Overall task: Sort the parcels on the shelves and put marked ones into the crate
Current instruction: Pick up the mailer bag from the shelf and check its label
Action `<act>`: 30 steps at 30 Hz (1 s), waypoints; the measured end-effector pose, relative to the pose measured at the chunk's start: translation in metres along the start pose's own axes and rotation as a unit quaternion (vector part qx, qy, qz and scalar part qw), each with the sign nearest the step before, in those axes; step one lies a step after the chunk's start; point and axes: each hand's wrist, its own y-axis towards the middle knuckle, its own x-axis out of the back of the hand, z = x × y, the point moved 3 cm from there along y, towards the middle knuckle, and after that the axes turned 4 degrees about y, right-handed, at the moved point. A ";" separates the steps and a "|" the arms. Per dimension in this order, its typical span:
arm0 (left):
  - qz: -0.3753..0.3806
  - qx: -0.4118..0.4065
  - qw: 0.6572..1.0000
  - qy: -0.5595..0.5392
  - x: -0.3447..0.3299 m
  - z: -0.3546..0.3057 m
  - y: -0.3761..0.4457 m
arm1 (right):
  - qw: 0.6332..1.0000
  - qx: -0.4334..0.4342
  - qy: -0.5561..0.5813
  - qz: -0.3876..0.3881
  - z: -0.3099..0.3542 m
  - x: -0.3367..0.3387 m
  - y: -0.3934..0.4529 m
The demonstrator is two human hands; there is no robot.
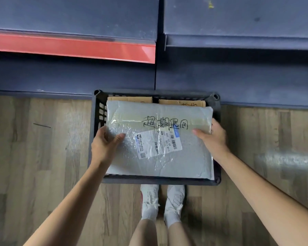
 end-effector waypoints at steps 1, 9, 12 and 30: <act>-0.003 -0.001 1.000 0.009 -0.002 0.003 0.005 | 1.000 -0.002 -0.011 -0.005 -0.004 -0.003 0.007; -0.017 -0.030 0.999 0.018 -0.015 0.010 0.032 | 0.998 0.003 -0.049 -0.029 -0.014 -0.019 0.048; -0.016 -0.039 0.999 0.033 -0.019 0.013 0.039 | 0.998 0.014 -0.058 -0.026 -0.016 -0.026 0.058; -0.059 -0.022 0.992 0.112 -0.026 0.022 0.054 | 0.996 0.001 -0.086 -0.008 -0.022 -0.051 0.070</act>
